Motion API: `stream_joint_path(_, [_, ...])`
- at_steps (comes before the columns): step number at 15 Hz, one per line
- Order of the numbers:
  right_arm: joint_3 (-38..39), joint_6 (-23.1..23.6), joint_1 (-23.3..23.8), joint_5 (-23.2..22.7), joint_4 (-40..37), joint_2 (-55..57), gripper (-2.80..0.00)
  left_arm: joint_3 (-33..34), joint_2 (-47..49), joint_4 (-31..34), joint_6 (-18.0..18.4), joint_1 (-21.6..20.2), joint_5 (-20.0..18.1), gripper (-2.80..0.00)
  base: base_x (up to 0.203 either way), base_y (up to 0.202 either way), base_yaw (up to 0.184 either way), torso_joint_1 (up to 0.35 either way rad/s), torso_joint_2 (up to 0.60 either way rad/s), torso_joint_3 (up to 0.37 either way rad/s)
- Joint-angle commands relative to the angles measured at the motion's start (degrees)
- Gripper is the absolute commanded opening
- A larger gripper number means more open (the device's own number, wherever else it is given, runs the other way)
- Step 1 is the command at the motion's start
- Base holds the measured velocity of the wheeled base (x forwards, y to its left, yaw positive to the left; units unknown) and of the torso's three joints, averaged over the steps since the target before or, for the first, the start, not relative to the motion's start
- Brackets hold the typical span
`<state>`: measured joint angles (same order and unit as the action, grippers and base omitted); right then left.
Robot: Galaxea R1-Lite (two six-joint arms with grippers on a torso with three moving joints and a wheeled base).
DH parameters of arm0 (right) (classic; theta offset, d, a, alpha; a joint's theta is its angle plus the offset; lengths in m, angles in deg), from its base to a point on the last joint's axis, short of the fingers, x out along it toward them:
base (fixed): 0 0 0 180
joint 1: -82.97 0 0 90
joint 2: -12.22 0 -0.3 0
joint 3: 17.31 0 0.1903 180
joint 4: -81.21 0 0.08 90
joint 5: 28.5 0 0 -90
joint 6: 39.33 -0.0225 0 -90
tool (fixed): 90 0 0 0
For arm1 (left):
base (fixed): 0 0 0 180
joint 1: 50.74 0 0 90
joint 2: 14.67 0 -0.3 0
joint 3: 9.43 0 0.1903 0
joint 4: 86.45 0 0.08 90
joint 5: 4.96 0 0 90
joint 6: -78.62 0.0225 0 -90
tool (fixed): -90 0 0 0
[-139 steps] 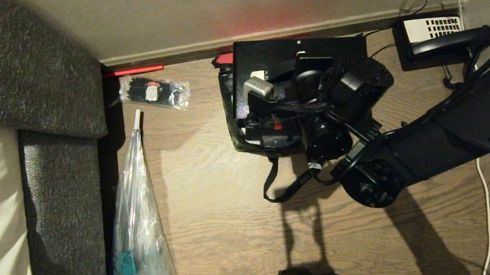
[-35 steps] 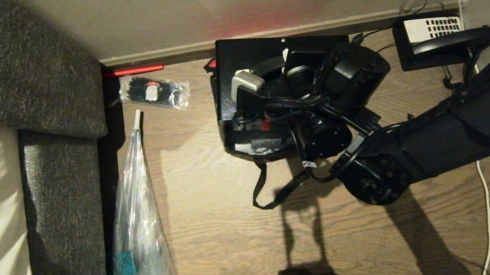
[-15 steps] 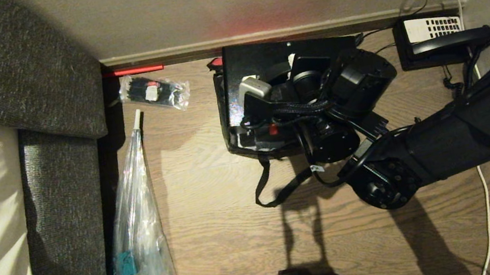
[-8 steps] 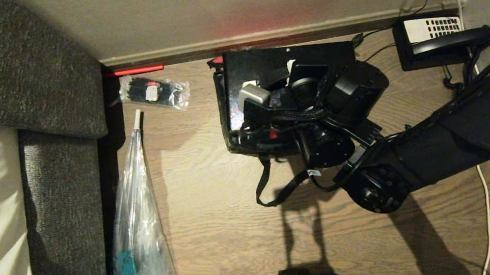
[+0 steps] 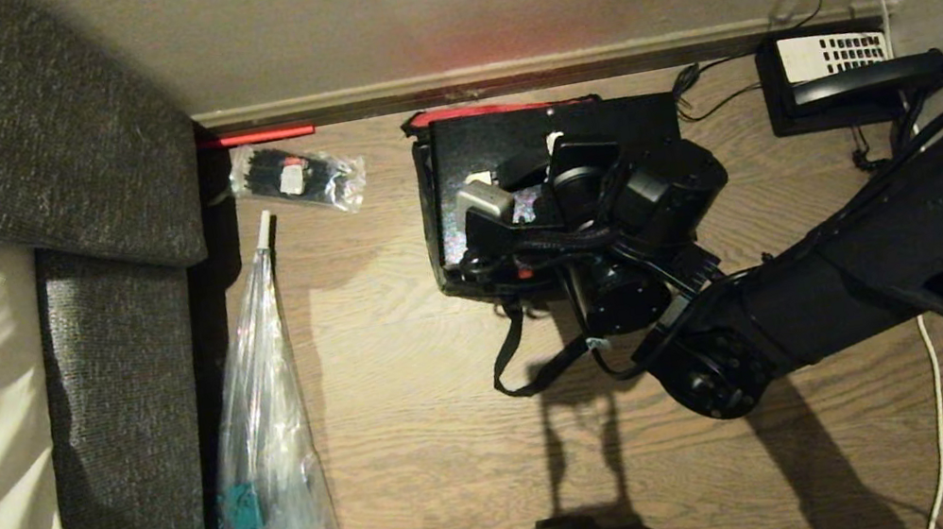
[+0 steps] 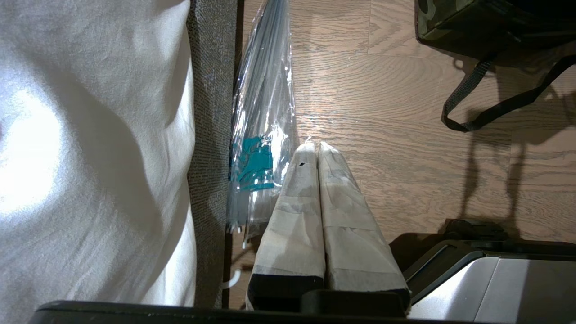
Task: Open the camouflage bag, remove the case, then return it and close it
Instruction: Place the black box back
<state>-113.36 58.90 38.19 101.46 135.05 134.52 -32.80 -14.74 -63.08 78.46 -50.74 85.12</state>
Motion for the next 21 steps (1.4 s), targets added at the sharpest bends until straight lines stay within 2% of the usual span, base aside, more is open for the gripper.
stream_joint_path(1, [-0.44,0.47,-0.12,0.21,0.32,0.22,-2.8,0.02,0.07,-0.07,-0.02,0.0,0.01,-2.8,0.0,0.0,0.0,0.0,0.0,0.0])
stream_joint_path(21, [-4.34,-0.76,-1.35,0.21,0.84,2.65,-2.8,0.01,0.07,-0.02,-0.02,0.0,0.01,-2.8,0.0,0.0,0.0,0.0,0.0,0.0])
